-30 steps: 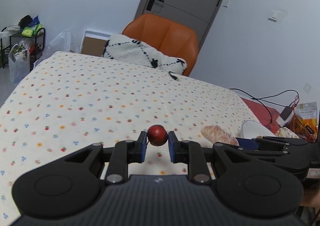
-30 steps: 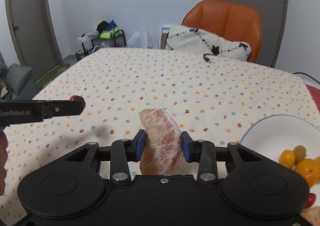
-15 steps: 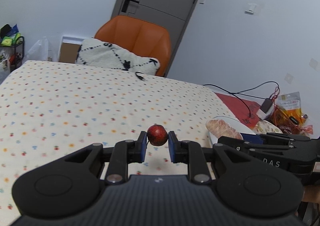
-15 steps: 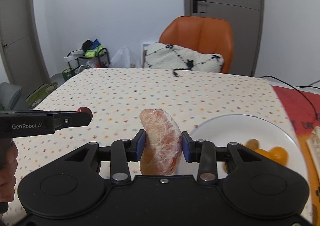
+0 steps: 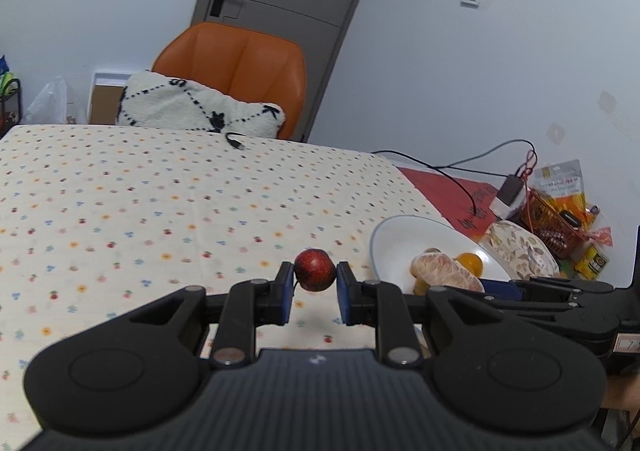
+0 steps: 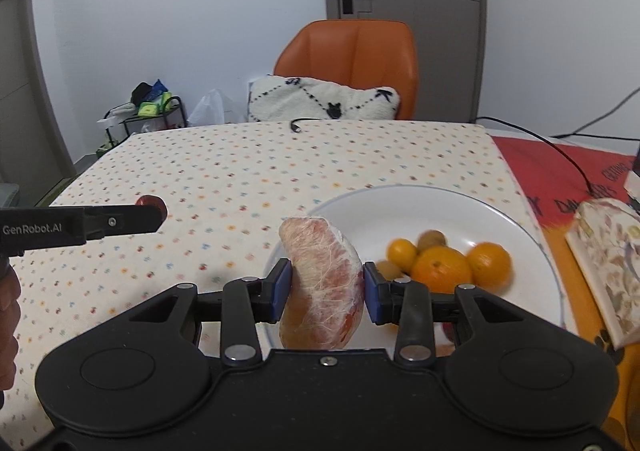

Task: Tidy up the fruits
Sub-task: 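Carry the plum and pomelo segment with both tools over the white plate, then open both tools to release the plum and pomelo segment onto the plate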

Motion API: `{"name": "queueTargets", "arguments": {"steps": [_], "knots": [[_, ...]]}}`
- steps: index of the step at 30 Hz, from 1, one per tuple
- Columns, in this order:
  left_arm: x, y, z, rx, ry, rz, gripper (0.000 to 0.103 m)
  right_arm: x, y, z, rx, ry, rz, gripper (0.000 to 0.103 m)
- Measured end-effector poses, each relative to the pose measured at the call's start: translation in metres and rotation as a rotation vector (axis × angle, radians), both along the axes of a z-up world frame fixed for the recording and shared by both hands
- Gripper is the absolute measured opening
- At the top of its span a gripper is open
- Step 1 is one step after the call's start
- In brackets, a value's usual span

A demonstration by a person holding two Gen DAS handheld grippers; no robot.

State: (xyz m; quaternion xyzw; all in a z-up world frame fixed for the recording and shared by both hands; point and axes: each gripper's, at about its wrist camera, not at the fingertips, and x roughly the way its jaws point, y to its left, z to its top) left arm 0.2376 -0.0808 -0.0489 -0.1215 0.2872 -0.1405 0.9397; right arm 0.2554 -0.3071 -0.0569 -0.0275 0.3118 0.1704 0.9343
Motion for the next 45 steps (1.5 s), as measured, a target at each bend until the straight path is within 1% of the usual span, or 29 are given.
{"name": "queueTargets", "arguments": {"steps": [5,8,10,11,13,22,26,28,31,34,35,37,38,39,40,42,44,45], "knots": [[0.003,-0.018,0.000,0.016,0.002,-0.034,0.021,-0.004,-0.018,-0.006,0.020,0.004,-0.037,0.036],[0.005,-0.029,0.000,0.026,0.003,-0.050,0.021,-0.005,-0.023,-0.009,0.030,0.004,-0.034,0.037],[0.007,-0.036,0.001,0.036,0.004,-0.059,0.021,-0.006,-0.026,-0.012,0.055,0.006,-0.027,0.038],[0.007,-0.040,0.002,0.041,0.001,-0.066,0.021,-0.006,-0.028,-0.011,0.063,0.003,-0.028,0.042],[0.007,-0.047,0.004,0.050,-0.005,-0.077,0.021,-0.009,-0.030,-0.009,0.069,-0.011,-0.030,0.046],[0.012,-0.072,0.008,0.075,-0.007,-0.125,0.021,-0.023,-0.051,0.001,0.097,-0.041,-0.065,0.046],[0.012,-0.083,0.006,0.091,-0.001,-0.145,0.021,-0.029,-0.060,0.002,0.109,-0.057,-0.095,0.050],[0.012,-0.087,0.006,0.105,0.001,-0.156,0.023,-0.031,-0.063,0.002,0.115,-0.059,-0.103,0.050],[0.009,-0.087,0.008,0.113,-0.007,-0.154,0.025,-0.034,-0.064,0.002,0.116,-0.064,-0.105,0.050],[0.007,-0.082,0.011,0.115,-0.006,-0.132,0.026,-0.035,-0.066,0.002,0.144,-0.056,-0.099,0.051],[0.006,-0.080,0.012,0.116,-0.006,-0.123,0.028,-0.035,-0.065,0.001,0.148,-0.056,-0.100,0.051],[0.004,-0.075,0.013,0.128,-0.005,-0.107,0.040,-0.037,-0.063,0.001,0.148,-0.056,-0.098,0.052],[0.003,-0.073,0.013,0.139,-0.007,-0.096,0.051,-0.037,-0.062,0.000,0.150,-0.056,-0.095,0.053],[0.002,-0.071,0.014,0.151,-0.013,-0.080,0.060,-0.038,-0.060,0.000,0.151,-0.057,-0.094,0.054],[0.000,-0.069,0.015,0.161,-0.022,-0.060,0.063,-0.038,-0.059,0.000,0.152,-0.058,-0.094,0.055],[-0.004,-0.063,0.016,0.173,-0.037,-0.027,0.078,-0.039,-0.057,0.000,0.159,-0.057,-0.096,0.055],[-0.006,-0.058,0.018,0.180,-0.048,-0.005,0.083,-0.041,-0.056,0.000,0.169,-0.053,-0.096,0.055],[-0.008,-0.056,0.019,0.182,-0.054,0.002,0.084,-0.042,-0.056,0.000,0.172,-0.052,-0.095,0.056]]}}
